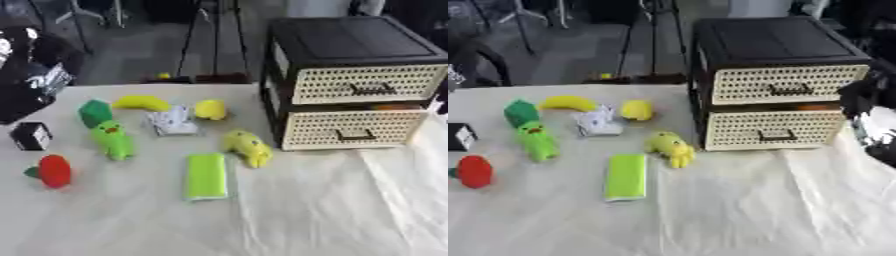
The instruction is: Pick up objects from table and place into drawer.
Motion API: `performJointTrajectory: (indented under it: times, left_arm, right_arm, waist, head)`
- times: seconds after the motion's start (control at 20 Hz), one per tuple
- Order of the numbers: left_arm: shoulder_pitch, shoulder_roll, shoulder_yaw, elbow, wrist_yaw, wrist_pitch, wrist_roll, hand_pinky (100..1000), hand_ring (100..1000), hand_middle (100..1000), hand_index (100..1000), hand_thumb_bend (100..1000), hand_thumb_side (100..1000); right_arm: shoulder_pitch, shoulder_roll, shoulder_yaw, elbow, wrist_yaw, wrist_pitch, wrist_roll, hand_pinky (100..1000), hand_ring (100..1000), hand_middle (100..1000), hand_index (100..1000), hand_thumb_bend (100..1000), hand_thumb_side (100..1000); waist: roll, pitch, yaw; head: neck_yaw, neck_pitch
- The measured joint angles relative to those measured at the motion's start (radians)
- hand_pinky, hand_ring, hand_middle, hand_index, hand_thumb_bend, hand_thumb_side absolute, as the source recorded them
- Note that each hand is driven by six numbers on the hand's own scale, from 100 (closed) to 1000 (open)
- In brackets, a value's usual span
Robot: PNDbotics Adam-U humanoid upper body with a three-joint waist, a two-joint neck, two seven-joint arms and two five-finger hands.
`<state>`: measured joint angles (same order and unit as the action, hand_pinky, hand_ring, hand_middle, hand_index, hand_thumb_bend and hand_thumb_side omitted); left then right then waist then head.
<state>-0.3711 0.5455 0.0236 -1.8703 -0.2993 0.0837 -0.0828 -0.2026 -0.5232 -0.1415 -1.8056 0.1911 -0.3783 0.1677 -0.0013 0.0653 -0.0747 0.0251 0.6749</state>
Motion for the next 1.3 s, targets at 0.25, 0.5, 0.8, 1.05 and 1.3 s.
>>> performJointTrajectory:
  times: [0.25, 0.5, 0.8, 1.05, 1.3]
  left_arm:
    - [0.0, 0.0, 0.0, 0.0, 0.0, 0.0, 0.0, 602, 559, 553, 661, 507, 751]
    - [0.0, 0.0, 0.0, 0.0, 0.0, -0.001, -0.001, 602, 560, 553, 661, 506, 751]
    - [0.0, 0.0, 0.0, 0.0, 0.0, -0.002, -0.003, 602, 560, 553, 661, 506, 751]
    - [0.0, 0.0, 0.0, 0.0, 0.0, -0.002, -0.005, 602, 560, 553, 661, 509, 751]
    - [0.0, 0.0, -0.001, 0.0, 0.0, -0.001, -0.007, 602, 560, 553, 661, 509, 751]
  right_arm:
    - [-0.001, -0.001, 0.001, 0.0, 0.002, 0.0, 0.006, 267, 398, 445, 681, 100, 619]
    - [-0.023, -0.014, 0.013, 0.008, 0.021, 0.007, 0.022, 100, 169, 245, 665, 100, 625]
    - [-0.091, -0.063, 0.045, 0.077, 0.085, 0.021, 0.076, 100, 100, 100, 671, 100, 728]
    - [-0.151, -0.098, 0.08, 0.148, 0.153, 0.011, 0.118, 100, 100, 100, 675, 145, 863]
    - [-0.201, -0.107, 0.113, 0.225, 0.211, -0.008, 0.139, 100, 100, 100, 677, 152, 888]
  waist:
    - [0.0, 0.0, 0.0]
    - [0.0, 0.0, 0.0]
    - [-0.001, -0.002, 0.007]
    - [-0.001, -0.003, 0.013]
    - [-0.001, -0.003, 0.015]
  head:
    - [0.0, 0.0]
    - [-0.001, 0.0]
    - [-0.005, 0.0]
    - [-0.009, 0.0]
    - [-0.013, 0.001]
